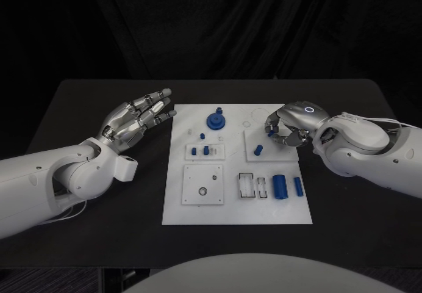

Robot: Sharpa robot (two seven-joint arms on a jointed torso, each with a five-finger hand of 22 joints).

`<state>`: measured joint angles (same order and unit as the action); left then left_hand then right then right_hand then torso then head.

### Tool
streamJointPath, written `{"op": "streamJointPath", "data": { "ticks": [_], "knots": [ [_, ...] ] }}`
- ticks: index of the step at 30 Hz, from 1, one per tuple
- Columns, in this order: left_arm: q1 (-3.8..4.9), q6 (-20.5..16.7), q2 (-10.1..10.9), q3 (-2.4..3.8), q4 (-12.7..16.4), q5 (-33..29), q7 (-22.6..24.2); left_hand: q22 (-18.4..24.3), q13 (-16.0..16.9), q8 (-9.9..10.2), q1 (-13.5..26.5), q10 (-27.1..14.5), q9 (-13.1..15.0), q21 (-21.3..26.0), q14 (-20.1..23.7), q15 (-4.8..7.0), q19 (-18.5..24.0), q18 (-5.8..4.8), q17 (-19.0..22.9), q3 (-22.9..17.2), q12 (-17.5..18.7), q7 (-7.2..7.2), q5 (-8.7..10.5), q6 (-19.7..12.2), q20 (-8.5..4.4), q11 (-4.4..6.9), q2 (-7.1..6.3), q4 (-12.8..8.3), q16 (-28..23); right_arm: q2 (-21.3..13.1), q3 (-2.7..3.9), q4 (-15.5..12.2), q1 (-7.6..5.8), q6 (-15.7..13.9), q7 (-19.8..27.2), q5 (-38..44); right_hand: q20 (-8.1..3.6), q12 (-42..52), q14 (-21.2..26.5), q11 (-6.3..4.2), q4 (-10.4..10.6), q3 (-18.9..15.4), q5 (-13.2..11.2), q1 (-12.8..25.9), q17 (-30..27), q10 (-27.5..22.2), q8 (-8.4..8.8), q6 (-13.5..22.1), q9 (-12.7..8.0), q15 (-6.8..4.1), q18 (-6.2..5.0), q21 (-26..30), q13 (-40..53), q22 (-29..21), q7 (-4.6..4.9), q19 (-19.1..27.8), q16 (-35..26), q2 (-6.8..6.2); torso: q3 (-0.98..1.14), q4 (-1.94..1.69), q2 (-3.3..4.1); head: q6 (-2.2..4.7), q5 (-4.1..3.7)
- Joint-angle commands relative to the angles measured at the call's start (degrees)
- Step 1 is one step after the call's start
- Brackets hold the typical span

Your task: Assemble the parts on the task board

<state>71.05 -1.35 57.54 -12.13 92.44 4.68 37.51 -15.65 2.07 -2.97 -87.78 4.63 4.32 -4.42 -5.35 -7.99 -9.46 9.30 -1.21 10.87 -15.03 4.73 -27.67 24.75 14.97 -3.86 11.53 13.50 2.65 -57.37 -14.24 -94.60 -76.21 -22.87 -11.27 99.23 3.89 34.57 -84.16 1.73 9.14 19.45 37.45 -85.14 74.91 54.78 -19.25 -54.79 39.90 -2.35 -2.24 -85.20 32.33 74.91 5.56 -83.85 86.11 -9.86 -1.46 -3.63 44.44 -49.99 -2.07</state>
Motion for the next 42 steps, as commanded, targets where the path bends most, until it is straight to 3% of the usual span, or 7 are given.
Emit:
{"op": "streamJointPath", "data": {
  "ticks": [1, 10, 20, 33, 37, 42],
  "knots": [
    [-0.07, 0.04, -0.03, 0.05, 0.14, -0.29, 0.65, 0.48, 0.09, 0.18, -0.26, -0.01, -0.11, 0.1, 0.68, 0.28, 0.66, 1.08, 0.06, -0.14, -0.35, 0.16, -0.15, -0.71, -0.04, -0.58, -0.38, -0.01, -0.03, -0.15, 0.1, -0.58, -0.74, -0.71, -1.48, 0.22, -0.28, -0.35, -4.74, 0.0, -0.06, 0.04, -0.31, 0.51, 10.68, 0.28, -0.19, -0.5, 0.22, -0.23, 0.91, 0.3, -0.02, 13.32, 0.02, -3.68, -0.21, 0.31, -0.05, -0.01, -0.04, -0.01, 0.04],
    [-0.07, 0.12, -0.18, 0.05, 0.04, -0.29, 0.46, 1.26, 0.09, 0.08, -0.21, -0.01, -0.13, 0.46, 1.01, 0.69, 1.37, 1.13, 0.1, -0.25, -0.37, 0.39, -0.15, -0.83, -0.62, -0.86, -0.4, 0.04, -0.13, -0.64, 0.1, -1.98, -2.55, 0.12, -2.07, 0.22, -0.29, -0.78, -4.75, -0.02, -0.03, -0.02, -0.91, 0.69, 10.7, 0.81, -0.42, -1.1, 0.37, -0.25, 0.89, 0.39, -0.27, 13.29, 0.04, -3.65, -0.18, 0.46, 0.01, -0.11, 0.08, -0.01, -0.15],
    [-0.08, 0.47, -0.5, 0.05, -0.36, -0.3, 0.05, 1.34, 0.09, 0.01, -0.2, -0.01, -0.09, 0.53, 1.16, 0.85, 1.49, 1.14, 0.13, -0.31, -0.39, 0.53, -0.12, -0.67, -0.83, -0.99, -0.4, 0.05, -0.19, -0.99, 0.1, -5.15, -3.6, 1.59, -2.29, 0.22, -0.25, -1.42, -4.73, -0.09, 0.03, -0.08, -1.87, 0.89, 10.59, 1.39, -0.21, -1.27, 0.32, -0.16, 0.89, 0.42, -0.65, 13.29, -0.05, -3.65, -0.27, 0.46, 0.01, -0.09, 0.08, -0.01, 0.59],
    [-0.09, 0.56, -0.76, 0.04, -0.36, -0.3, -0.56, 1.5, 0.11, -0.16, -0.12, 0.04, 0.01, 0.6, 1.29, 1.16, 1.62, 1.13, 0.14, -0.44, -0.53, 0.66, 0.07, -0.21, -0.98, -1.17, -0.22, 0.22, -0.22, 1.37, 0.1, -11.76, -3.69, 6.54, -2.35, 0.22, -0.06, -3.66, -4.78, 0.01, 0.04, 0.3, -3.78, 0.87, 10.73, 2.68, 1.51, -1.77, -0.46, 0.03, 0.79, 0.83, -1.98, 13.16, 0.03, -3.49, -0.12, 0.67, 0.07, -0.15, 0.08, -0.01, 3.22],
    [-0.1, 0.63, -0.97, 0.04, -0.45, -0.3, -0.6, 1.65, 0.11, -0.2, -0.07, 0.06, 0.02, 0.66, 1.41, 1.32, 1.74, 1.13, 0.16, -0.47, -0.59, 0.71, 0.17, -0.17, -1.06, -1.22, -0.17, 0.31, -0.26, 3.84, 0.1, -12.37, -3.67, 8.81, -1.99, 0.61, -0.05, -3.9, -4.78, 0.01, -0.11, 0.37, -4.14, 0.71, 10.75, 2.86, 1.78, -1.84, -0.58, 0.03, 0.71, 1.14, -2.12, 13.05, 0.06, -3.35, -0.09, 0.73, 0.08, -0.29, 0.05, -0.01, 4.1],
    [-0.13, 0.88, -1.36, 0.04, -0.68, -0.3, -0.68, 1.8, 0.11, -0.23, -0.05, 0.06, 0.04, 0.71, 1.48, 1.46, 1.86, 1.13, 0.17, -0.5, -0.59, 0.73, 0.23, -0.12, -1.12, -1.26, -0.14, 0.37, -0.29, 7.39, 0.11, -11.96, -3.5, 11.29, -1.45, 1.34, -0.05, -4.13, -4.78, 0.02, -0.24, 0.38, -4.52, 0.62, 10.74, 2.97, 2.0, -1.95, -0.68, 0.04, 0.67, 1.31, -2.23, 13.0, 0.08, -3.27, -0.09, 0.78, 0.06, -0.16, 0.0, -0.01, 4.59]
  ]
}}
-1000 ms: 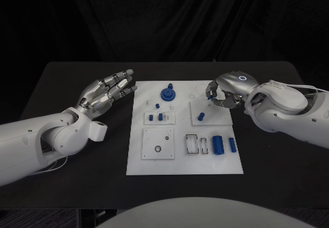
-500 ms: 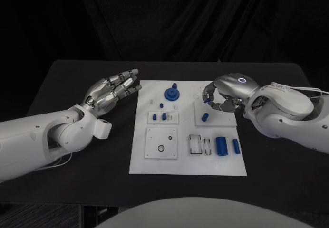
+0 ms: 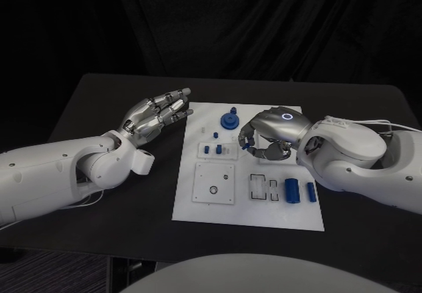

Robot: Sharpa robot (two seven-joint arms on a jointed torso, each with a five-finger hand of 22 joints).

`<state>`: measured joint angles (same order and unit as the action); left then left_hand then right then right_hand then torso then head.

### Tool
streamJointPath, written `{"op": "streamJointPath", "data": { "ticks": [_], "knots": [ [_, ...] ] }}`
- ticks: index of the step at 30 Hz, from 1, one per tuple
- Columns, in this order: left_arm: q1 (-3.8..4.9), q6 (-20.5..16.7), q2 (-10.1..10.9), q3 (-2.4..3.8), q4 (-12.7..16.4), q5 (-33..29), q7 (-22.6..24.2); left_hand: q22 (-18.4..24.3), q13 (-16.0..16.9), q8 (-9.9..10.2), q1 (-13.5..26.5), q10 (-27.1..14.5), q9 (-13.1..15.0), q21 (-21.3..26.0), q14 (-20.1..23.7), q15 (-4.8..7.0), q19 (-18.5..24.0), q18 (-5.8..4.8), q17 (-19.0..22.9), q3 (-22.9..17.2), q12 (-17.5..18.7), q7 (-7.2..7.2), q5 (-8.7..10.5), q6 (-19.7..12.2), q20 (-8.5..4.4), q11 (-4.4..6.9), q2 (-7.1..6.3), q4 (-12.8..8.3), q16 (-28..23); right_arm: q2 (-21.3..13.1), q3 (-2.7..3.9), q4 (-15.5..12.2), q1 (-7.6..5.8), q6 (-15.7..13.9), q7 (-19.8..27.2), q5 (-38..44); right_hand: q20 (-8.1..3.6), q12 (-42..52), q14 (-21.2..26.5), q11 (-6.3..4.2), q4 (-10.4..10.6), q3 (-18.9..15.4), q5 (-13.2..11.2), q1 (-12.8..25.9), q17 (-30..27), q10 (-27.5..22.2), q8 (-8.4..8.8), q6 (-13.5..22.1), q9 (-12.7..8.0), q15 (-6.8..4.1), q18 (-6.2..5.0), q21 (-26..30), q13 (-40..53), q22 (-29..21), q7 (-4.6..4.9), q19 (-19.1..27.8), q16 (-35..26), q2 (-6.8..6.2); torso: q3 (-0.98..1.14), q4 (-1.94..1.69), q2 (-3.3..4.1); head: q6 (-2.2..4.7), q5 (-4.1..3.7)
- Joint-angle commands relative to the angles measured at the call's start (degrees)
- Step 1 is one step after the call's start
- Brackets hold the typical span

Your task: Assemble the parts on the task board

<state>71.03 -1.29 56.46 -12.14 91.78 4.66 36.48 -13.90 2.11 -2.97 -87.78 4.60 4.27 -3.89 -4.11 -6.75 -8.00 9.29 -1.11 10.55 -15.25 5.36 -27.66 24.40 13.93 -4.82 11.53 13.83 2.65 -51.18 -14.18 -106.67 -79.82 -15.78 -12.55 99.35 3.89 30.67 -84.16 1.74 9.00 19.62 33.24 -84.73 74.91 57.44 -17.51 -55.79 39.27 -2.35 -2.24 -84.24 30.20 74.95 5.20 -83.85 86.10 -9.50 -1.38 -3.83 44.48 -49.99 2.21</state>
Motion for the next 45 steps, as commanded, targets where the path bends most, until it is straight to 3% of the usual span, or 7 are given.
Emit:
{"op": "streamJointPath", "data": {
  "ticks": [1, 7, 15, 24, 29, 38, 45],
  "knots": [
    [-0.13, 0.9, -0.37, 0.05, -0.07, -0.28, 0.33, 0.08, 0.07, -0.24, -0.06, 0.08, 0.09, 0.2, 0.26, 0.25, 0.42, 1.13, 0.07, -0.2, -0.37, 0.12, 0.22, 0.23, -0.09, -0.32, -0.12, 0.05, -0.29, 1.97, 0.04, 0.24, 0.19, 4.52, -0.11, 1.88, -0.05, -0.3, -4.79, 0.02, -0.14, 0.21, -0.43, 0.2, 10.76, 0.34, 0.32, -0.98, -0.08, 0.03, 0.64, 0.48, -0.13, 12.92, 0.45, -3.21, -0.07, 0.45, -0.02, 0.03, -0.05, -0.01, 0.34],
    [-0.22, 1.28, -0.81, 0.05, -0.33, -0.28, 0.17, 0.07, 0.07, -0.26, -0.07, 0.09, 0.11, 0.2, 0.23, 0.27, 0.42, 1.13, 0.06, -0.23, -0.4, 0.13, 0.22, 0.28, -0.11, -0.35, -0.09, 0.06, -0.27, 5.05, 0.04, 1.05, 1.09, 5.49, 0.09, 4.14, -0.04, -0.43, -4.81, 0.0, -0.23, 0.14, -0.84, 0.23, 10.83, 0.63, 0.53, -1.17, -0.18, 0.03, 0.65, 0.43, -0.21, 12.94, 0.43, -3.23, 0.0, 0.46, -0.04, 0.19, -0.03, -0.01, 0.74],
    [-0.52, 1.79, -1.42, 0.05, -0.76, -0.28, 0.11, 0.41, 0.07, -0.63, 0.23, 0.11, 0.39, 0.34, 0.72, 0.77, 0.71, 1.13, 0.15, -0.4, -0.52, 0.33, 1.15, 1.37, -0.31, -0.64, 0.19, 0.75, -0.44, 7.3, 0.05, 1.93, 2.98, 7.18, -0.17, 4.89, -0.06, -0.76, -4.76, -0.1, -0.58, 0.07, -1.66, 0.09, 10.69, 1.15, 0.93, -1.7, -0.41, -0.03, 0.57, 0.76, -0.38, 12.84, 0.37, -3.07, -0.12, 0.36, -0.02, -0.1, 0.01, -0.01, 0.8],
    [-0.68, 1.66, -1.5, 0.05, -0.8, -0.28, 0.02, 1.37, 0.08, -0.86, 0.13, 0.11, 0.53, 0.7, 2.04, 1.98, 1.46, 1.06, 0.4, -0.62, -0.71, 0.41, 1.29, 1.48, -0.81, -0.54, 0.0, 1.35, -1.09, 7.22, 0.05, 1.72, 4.05, 7.34, -0.48, 5.01, -0.07, -1.03, -4.73, -0.11, -0.65, 0.01, -2.2, 0.16, 10.64, 1.34, 1.21, -1.95, -0.56, -0.03, 0.53, 0.93, -0.5, 12.78, 0.34, -2.99, -0.17, 0.32, -0.06, 0.1, 0.04, -0.01, 1.36],
    [-0.71, 1.74, -1.46, 0.05, -0.76, -0.28, -0.29, 1.52, 0.08, -0.87, 0.1, 0.1, 0.53, 0.76, 2.12, 2.01, 1.58, 1.07, 0.41, -0.65, -0.7, 0.42, 1.27, 1.44, -0.93, -0.54, -0.03, 1.39, -1.13, 7.0, 0.05, 1.18, 4.62, 6.44, -0.6, 5.03, -0.08, -1.17, -4.72, -0.17, -0.77, -0.01, -2.4, 0.12, 10.64, 1.6, 1.36, -2.24, -0.66, -0.06, 0.51, 1.01, -0.58, 12.76, 0.3, -2.95, -0.17, 0.26, -0.03, -0.01, 0.12, -0.01, 1.36],
    [-0.76, 2.22, -1.33, 0.05, -0.7, -0.28, -1.18, 1.56, 0.06, -0.86, 0.07, 0.03, 0.52, 0.79, 2.05, 1.89, 1.65, 1.07, 0.38, -0.68, -0.55, 0.43, 1.25, 1.31, -0.98, -0.58, -0.04, 1.42, -1.05, 7.1, 0.05, 1.13, 5.16, 6.02, -0.59, 5.03, -0.11, -1.35, -4.71, -0.23, -0.74, -0.12, -2.51, 0.32, 10.6, 2.01, 1.49, -2.74, -0.75, -0.11, 0.5, 1.06, -0.69, 12.75, 0.22, -2.92, -0.2, 0.18, -0.01, 0.32, 0.06, -0.01, 1.89],
    [-0.77, 2.41, -1.37, 0.05, -0.72, -0.28, -1.52, 1.56, 0.05, -0.85, 0.05, 0.0, 0.51, 0.79, 2.02, 1.81, 1.66, 1.07, 0.36, -0.7, -0.51, 0.43, 1.25, 1.26, -0.97, -0.6, -0.04, 1.43, -1.02, 7.21, 0.05, 0.94, 5.26, 6.25, -0.71, 5.03, -0.12, -1.4, -4.7, -0.25, -0.69, -0.15, -2.5, 0.42, 10.58, 2.13, 1.54, -2.86, -0.78, -0.12, 0.5, 1.08, -0.71, 12.74, 0.19, -2.91, -0.21, 0.19, 0.02, 0.16, 0.04, -0.01, 1.84]
  ]
}}
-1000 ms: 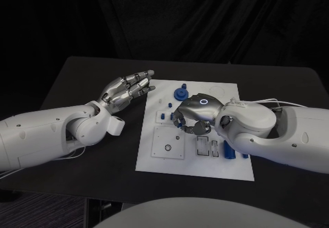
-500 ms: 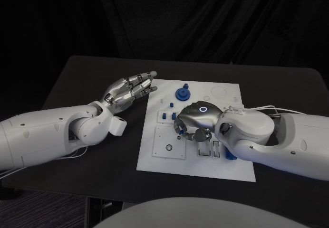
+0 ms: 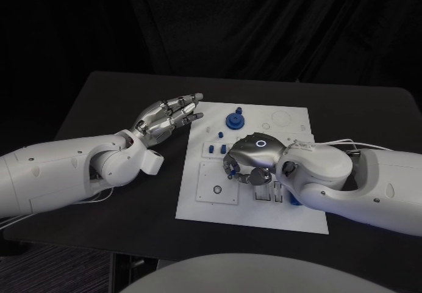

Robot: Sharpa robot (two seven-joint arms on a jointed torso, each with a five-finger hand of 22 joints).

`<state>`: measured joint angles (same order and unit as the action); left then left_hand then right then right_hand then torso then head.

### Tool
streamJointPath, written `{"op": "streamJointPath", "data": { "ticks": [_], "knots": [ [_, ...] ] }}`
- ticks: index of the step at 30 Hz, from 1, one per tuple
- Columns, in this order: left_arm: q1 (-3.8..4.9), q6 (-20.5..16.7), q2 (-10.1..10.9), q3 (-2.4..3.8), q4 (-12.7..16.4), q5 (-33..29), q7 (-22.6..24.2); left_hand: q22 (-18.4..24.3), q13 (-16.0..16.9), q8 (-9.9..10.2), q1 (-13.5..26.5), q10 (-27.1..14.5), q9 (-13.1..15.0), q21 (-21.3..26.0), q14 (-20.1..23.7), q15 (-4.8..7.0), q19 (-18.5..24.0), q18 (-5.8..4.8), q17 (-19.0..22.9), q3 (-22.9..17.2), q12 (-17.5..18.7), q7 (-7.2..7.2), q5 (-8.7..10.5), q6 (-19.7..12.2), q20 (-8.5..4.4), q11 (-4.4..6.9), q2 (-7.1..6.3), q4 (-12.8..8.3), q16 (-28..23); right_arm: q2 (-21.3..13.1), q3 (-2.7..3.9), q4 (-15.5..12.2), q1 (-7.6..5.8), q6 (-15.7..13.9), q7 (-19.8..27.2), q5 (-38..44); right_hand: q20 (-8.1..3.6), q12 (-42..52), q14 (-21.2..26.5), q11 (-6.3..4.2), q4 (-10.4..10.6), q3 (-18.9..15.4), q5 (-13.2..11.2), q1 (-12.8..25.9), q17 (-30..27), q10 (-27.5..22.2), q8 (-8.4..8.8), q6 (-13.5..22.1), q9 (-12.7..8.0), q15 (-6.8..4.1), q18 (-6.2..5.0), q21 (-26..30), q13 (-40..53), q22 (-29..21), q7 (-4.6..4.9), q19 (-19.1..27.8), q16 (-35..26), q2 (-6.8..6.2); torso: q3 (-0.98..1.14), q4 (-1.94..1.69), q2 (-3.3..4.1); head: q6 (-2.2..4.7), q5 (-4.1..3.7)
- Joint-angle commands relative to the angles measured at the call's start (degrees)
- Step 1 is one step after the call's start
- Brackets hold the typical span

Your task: Assemble the parts on the task board

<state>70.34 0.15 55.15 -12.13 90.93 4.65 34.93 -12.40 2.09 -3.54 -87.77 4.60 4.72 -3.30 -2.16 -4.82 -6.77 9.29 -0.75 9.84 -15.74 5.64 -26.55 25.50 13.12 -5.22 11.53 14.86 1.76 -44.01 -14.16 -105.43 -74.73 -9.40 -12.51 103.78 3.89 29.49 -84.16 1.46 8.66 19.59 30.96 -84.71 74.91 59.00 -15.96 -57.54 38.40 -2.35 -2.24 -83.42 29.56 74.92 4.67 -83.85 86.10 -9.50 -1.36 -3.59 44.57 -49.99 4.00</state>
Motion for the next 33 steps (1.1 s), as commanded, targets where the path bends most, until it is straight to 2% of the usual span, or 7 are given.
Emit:
{"op": "streamJointPath", "data": {
  "ticks": [1, 6, 33],
  "knots": [
    [-0.08, 1.01, -0.07, 0.05, 0.17, -0.27, -0.03, 0.11, 0.06, -0.27, -0.01, -0.03, 0.06, 0.22, 0.03, -0.26, 0.48, 1.06, -0.02, -0.04, 0.0, 0.17, 0.09, 0.12, -0.14, -0.23, -0.05, 0.38, -0.09, 0.04, 0.04, -0.33, 0.18, 0.02, -0.82, 0.6, -0.12, -0.21, -4.71, 0.03, -0.35, -0.12, -0.22, 0.4, 10.58, 0.57, -0.01, -1.11, 0.09, -0.12, 0.5, 0.25, -0.07, 12.77, 0.73, -2.91, -0.21, 0.18, -0.02, -0.09, -0.04, -0.01, 0.04],
    [-0.1, 1.2, -0.15, 0.05, 0.27, -0.27, -0.29, 0.11, 0.06, -0.27, -0.01, -0.03, 0.06, 0.22, 0.03, -0.26, 0.48, 1.06, -0.02, -0.04, 0.0, 0.17, 0.09, 0.12, -0.14, -0.23, -0.05, 0.38, -0.09, 0.0, 0.03, -0.18, 0.19, 0.71, -1.19, 0.6, -0.13, -0.24, -4.69, 0.01, -0.35, -0.11, -0.16, 0.4, 10.52, 0.63, 0.02, -1.16, 0.08, -0.14, 0.5, 0.25, -0.09, 12.77, 0.7, -2.91, -0.26, 0.19, -0.05, 0.03, -0.11, -0.01, 0.13],
    [-0.34, 1.7, -0.51, 0.05, -0.72, -0.27, -0.76, 0.12, 0.07, -0.29, -0.09, -0.06, 0.08, 0.24, -0.05, -0.47, 0.51, 1.05, -0.05, -0.12, -0.03, 0.23, 0.03, 0.15, -0.07, -0.36, -0.06, 0.37, 0.0, 0.66, 0.03, 0.45, 0.89, 1.34, -0.92, 0.6, -0.16, -0.66, -4.56, 0.06, -0.12, -0.23, -0.13, 0.91, 10.07, 0.78, 0.65, -1.01, -0.2, -0.14, 0.38, 0.75, -0.25, 12.6, 0.69, -2.68, -0.68, 0.14, -0.04, -0.03, -0.14, -0.01, 0.12]
  ]
}}
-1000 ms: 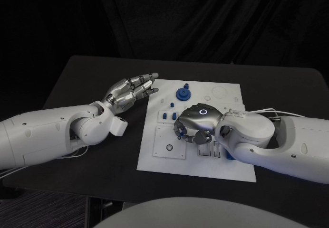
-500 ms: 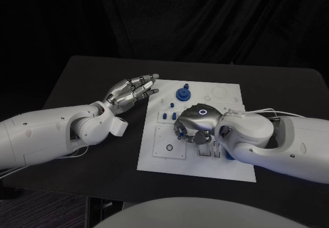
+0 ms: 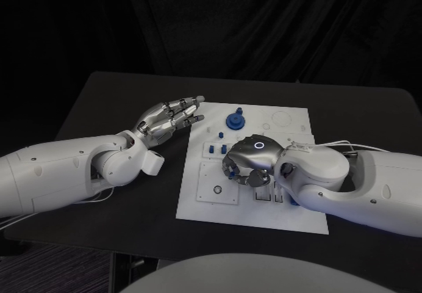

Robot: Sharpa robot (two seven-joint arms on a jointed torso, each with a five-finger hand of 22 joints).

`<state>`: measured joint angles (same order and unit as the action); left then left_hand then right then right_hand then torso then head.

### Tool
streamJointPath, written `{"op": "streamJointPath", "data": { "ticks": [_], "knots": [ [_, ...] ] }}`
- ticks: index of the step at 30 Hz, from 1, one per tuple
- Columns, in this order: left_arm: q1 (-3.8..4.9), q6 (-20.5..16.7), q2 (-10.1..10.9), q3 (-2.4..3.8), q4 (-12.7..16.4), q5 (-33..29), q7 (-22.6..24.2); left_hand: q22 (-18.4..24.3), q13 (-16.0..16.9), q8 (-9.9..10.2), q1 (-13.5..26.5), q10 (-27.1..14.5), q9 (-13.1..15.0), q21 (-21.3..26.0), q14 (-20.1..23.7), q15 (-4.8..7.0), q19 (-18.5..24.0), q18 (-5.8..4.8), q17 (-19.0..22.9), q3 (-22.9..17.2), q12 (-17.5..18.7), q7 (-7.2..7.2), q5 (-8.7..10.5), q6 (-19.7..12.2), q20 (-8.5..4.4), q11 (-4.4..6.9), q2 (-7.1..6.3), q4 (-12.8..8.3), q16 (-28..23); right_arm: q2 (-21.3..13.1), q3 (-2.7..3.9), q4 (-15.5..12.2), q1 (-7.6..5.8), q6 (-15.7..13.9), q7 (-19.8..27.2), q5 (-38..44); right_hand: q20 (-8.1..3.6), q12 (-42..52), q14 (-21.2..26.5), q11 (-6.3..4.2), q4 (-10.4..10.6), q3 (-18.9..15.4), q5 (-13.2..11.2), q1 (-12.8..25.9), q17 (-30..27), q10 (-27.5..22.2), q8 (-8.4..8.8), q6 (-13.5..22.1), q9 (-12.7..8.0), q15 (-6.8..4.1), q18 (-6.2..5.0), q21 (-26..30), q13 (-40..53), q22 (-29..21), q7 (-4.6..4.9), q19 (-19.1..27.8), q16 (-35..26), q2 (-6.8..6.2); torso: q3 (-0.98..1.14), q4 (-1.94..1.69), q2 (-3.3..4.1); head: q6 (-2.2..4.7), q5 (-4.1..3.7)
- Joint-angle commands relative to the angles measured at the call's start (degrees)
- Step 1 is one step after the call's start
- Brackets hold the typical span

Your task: Assemble the parts on the task board

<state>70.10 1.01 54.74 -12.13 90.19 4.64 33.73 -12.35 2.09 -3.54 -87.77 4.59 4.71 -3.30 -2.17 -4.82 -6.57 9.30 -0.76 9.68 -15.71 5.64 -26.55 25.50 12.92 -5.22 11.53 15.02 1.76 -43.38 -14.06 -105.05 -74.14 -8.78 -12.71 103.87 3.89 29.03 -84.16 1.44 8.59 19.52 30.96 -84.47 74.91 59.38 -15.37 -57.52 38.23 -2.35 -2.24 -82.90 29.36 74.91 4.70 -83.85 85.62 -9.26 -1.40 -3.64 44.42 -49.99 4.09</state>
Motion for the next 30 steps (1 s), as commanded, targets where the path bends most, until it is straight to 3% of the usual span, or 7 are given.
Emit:
{"op": "streamJointPath", "data": {
  "ticks": [1, 30],
  "knots": [
    [-0.12, 0.84, -0.1, 0.05, -0.01, -0.26, 0.4, 0.08, 0.07, -0.28, -0.11, -0.1, 0.08, 0.24, -0.09, -0.58, 0.32, 1.04, -0.06, 0.02, 0.02, 0.26, 0.07, 0.06, 0.17, -0.41, -0.08, 0.22, 0.04, 0.06, -0.07, 0.11, 0.33, 0.74, -0.69, 0.51, -0.16, -0.2, -4.56, 0.08, -0.05, -0.16, -0.13, 0.67, 10.07, 0.4, 0.06, -1.03, -0.02, -0.14, 0.38, 0.24, -0.05, 12.62, 0.66, -2.68, -0.2, -0.1, -0.01, 0.03, -0.01, -0.01, 0.02],
    [-0.58, 1.12, -0.18, 0.04, -0.57, -0.26, -0.53, 0.09, 0.03, -0.25, -0.1, -0.22, 0.05, 0.24, -0.11, -0.74, 0.32, 1.05, -0.06, -0.01, 0.24, 0.29, 0.11, -0.2, 0.26, -0.44, -0.1, 0.27, 0.08, -0.03, -0.07, 0.04, 0.77, 1.14, -0.78, 0.51, -0.16, -0.34, -4.52, 0.07, 0.0, -0.14, -0.18, 0.75, 9.91, 0.43, 0.22, -1.07, -0.08, -0.14, 0.34, 0.39, -0.1, 12.57, 0.64, -2.61, -0.35, 0.01, 0.03, 0.02, -0.01, -0.01, 0.19]
  ]
}}
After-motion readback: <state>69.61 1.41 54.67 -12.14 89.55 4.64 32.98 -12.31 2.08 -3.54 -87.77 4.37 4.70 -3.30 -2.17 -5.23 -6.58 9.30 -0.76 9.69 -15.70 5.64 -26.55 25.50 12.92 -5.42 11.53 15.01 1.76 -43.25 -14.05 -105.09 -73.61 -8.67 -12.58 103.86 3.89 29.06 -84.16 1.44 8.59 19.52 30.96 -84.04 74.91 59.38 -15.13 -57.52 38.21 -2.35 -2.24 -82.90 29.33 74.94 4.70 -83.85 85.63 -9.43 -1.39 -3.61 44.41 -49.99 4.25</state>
